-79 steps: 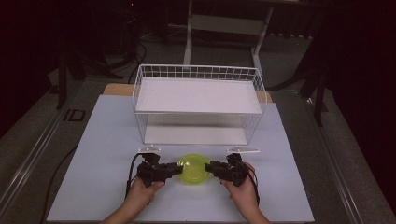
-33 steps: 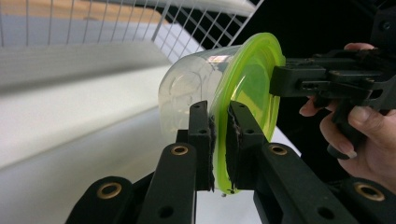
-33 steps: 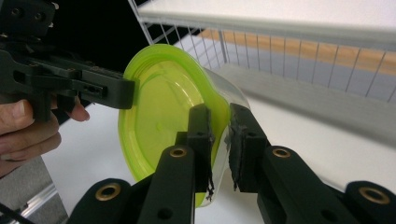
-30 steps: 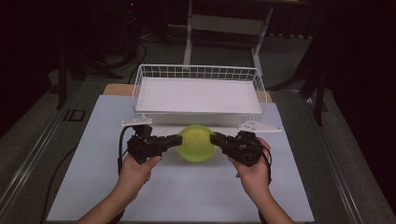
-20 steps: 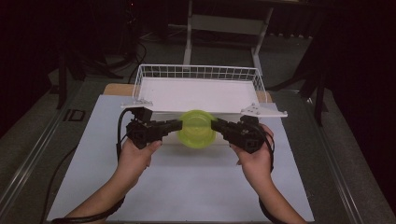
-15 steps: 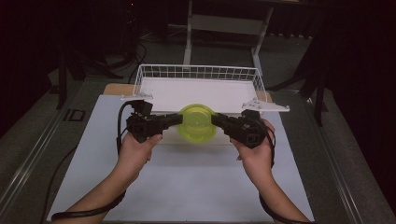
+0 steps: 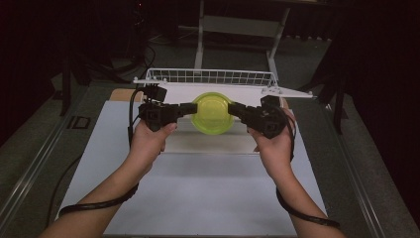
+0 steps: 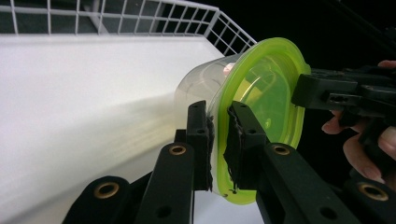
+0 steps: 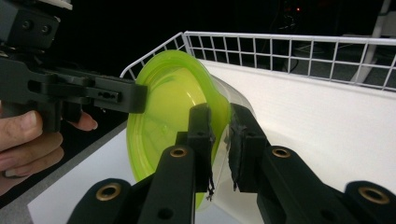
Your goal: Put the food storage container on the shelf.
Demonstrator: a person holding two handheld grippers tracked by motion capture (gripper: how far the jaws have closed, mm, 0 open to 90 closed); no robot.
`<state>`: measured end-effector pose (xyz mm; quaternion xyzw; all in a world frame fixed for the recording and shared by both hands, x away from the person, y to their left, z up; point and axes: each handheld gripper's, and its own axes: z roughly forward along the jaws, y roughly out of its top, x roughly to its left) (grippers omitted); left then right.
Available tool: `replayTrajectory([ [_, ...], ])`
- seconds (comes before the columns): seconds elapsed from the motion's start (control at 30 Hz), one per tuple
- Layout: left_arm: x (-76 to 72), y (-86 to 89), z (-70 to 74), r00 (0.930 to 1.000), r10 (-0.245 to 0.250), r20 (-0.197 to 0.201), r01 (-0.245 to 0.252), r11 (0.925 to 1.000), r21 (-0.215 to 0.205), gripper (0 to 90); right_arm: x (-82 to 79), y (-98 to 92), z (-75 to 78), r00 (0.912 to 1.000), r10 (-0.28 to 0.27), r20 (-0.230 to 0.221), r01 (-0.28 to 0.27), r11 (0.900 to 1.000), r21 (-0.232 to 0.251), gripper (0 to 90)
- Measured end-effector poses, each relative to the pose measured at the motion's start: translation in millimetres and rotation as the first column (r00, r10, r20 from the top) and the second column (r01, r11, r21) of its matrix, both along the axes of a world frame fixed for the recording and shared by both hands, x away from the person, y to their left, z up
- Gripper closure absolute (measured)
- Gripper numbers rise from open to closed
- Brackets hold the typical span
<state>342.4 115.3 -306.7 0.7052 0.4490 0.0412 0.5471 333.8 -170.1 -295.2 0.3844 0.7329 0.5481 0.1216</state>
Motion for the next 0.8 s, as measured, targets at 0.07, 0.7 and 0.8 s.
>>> replayTrajectory([
  [0.07, 2.2, -3.7, 0.5, 0.9994, 0.024, 0.026, -0.025, 0.9987, 0.045, 80.1, 5.3, 1.7, -0.1, 1.0, 0.0, -0.009, 0.0, 1.0, -0.007, 80.1],
  [0.7, 31.2, -4.3, -5.9, 0.9985, 0.035, -0.042, -0.034, 0.999, 0.03, 78.8, 36.9, 3.5, -9.7, 0.993, -0.044, -0.109, 0.044, 0.999, -0.004, 79.9],
  [0.8, 38.7, -3.6, -4.3, 0.9966, 0.049, -0.066, -0.049, 0.9988, 0.01, 78.8, 49.8, 3.2, -7.2, 0.9822, -0.045, -0.182, 0.048, 0.999, 0.013, 79.0],
])
